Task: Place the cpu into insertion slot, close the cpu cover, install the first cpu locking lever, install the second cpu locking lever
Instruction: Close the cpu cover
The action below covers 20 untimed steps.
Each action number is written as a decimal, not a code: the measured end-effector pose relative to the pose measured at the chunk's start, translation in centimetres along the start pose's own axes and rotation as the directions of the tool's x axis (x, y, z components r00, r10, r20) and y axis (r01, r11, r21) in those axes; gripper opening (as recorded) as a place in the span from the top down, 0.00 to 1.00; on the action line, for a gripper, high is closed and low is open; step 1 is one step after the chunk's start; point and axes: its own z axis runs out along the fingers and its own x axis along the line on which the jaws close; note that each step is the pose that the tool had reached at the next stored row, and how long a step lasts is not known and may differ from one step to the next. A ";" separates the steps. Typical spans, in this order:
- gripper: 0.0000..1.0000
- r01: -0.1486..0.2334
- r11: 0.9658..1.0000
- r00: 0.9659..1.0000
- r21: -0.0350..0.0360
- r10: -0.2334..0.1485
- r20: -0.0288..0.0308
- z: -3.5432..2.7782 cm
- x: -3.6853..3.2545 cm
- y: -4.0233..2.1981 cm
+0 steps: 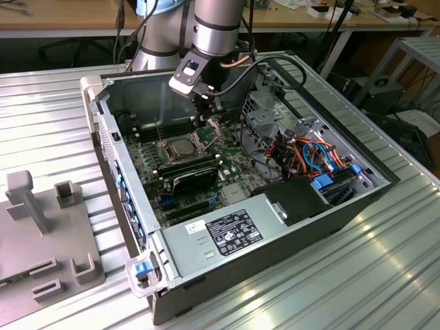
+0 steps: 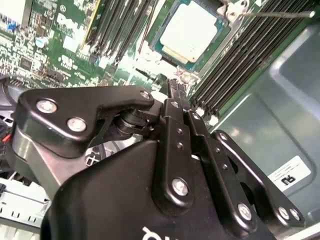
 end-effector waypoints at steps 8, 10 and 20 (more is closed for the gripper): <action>0.89 0.000 1.000 1.000 0.000 0.000 0.000 0.07 0.27 3.22; 0.89 0.000 1.000 1.000 0.000 0.000 0.000 0.08 0.32 3.93; 0.89 0.000 1.000 1.000 0.008 0.000 0.000 1.05 0.43 6.11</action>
